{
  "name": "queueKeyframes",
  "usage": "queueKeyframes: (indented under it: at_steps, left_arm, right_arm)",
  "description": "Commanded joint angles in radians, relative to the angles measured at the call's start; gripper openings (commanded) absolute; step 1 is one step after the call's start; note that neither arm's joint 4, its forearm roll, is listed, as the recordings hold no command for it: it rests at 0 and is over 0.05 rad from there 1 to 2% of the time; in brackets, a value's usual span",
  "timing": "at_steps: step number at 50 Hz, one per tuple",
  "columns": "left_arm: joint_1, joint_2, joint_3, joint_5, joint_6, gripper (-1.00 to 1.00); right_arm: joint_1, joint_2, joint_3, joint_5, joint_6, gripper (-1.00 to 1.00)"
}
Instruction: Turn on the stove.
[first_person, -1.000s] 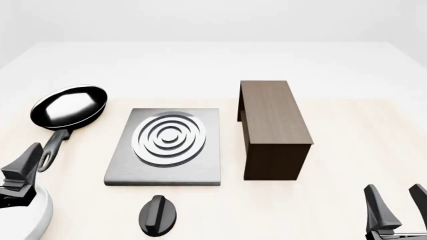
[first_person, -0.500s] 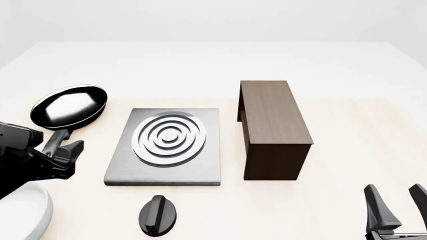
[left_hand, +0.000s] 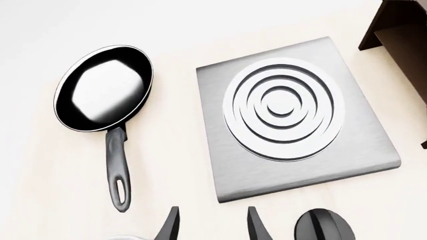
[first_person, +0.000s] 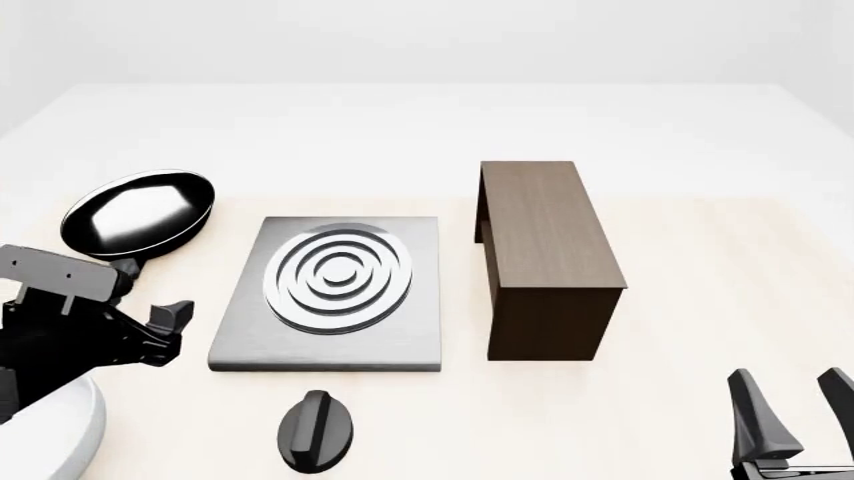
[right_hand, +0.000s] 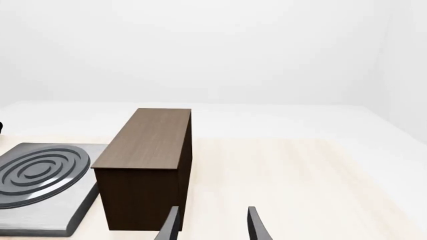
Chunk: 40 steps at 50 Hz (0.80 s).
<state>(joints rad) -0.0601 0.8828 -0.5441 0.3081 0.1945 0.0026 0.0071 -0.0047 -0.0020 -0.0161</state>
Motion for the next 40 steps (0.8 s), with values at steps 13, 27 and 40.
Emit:
queueKeyframes:
  at_steps: [13,27,40]
  left_arm:
    - [0.024,0.097,0.098,-0.125,0.038,1.0]
    - [-0.008,0.103,0.156,-0.162,0.053,1.0]
    - [-0.042,0.121,0.209,-0.21,0.059,1.0]
  right_arm:
    - [0.0,0.0,0.0,0.0,0.0,1.0]
    - [0.0,0.0,0.0,0.0,0.0,1.0]
    - [0.0,0.0,0.0,0.0,0.0,1.0]
